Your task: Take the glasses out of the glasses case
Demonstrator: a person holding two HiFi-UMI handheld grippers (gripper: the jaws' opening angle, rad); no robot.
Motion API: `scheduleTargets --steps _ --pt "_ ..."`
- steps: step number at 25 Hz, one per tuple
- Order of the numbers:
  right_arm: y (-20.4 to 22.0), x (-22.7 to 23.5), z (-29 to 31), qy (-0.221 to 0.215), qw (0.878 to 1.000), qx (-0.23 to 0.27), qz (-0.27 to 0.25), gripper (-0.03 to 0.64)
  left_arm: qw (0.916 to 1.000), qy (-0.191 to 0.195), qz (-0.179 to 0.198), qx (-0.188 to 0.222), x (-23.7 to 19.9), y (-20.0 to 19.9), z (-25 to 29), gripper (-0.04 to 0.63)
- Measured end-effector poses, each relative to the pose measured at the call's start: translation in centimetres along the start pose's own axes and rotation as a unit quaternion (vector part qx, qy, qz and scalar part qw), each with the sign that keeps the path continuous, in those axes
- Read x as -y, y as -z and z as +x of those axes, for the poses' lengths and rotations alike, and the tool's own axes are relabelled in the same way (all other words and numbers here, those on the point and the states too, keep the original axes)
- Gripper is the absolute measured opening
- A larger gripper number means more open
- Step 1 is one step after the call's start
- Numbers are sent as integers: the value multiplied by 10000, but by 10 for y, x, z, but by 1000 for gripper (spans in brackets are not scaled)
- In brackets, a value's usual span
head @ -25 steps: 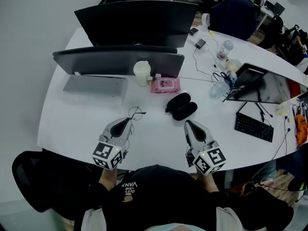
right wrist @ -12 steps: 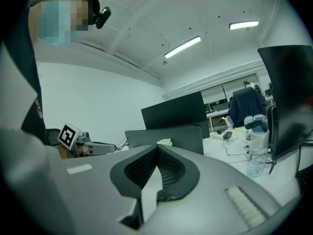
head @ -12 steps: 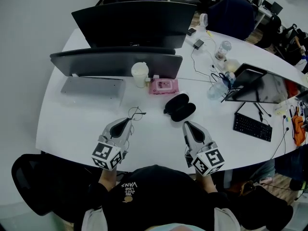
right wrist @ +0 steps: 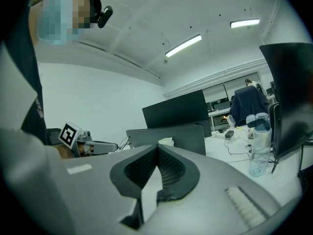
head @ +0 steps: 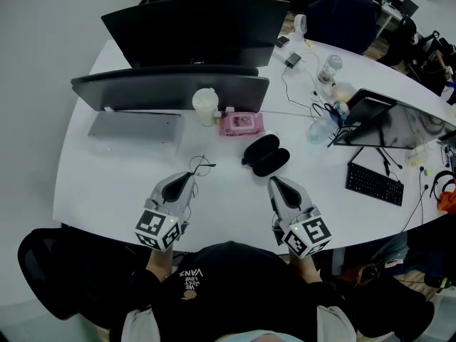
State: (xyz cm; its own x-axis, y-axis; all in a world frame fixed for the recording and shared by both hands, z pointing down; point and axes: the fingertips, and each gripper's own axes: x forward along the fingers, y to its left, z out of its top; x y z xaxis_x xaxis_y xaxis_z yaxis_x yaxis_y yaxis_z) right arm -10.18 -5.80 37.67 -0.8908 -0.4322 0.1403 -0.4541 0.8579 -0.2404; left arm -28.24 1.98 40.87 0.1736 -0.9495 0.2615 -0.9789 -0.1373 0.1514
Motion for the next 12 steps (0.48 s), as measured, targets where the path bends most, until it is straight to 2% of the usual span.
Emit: scheduleTargets --steps 12 --pt "3 -3 0 2 10000 -19 2 -2 10000 -25 -43 -13 -3 3 -3 9"
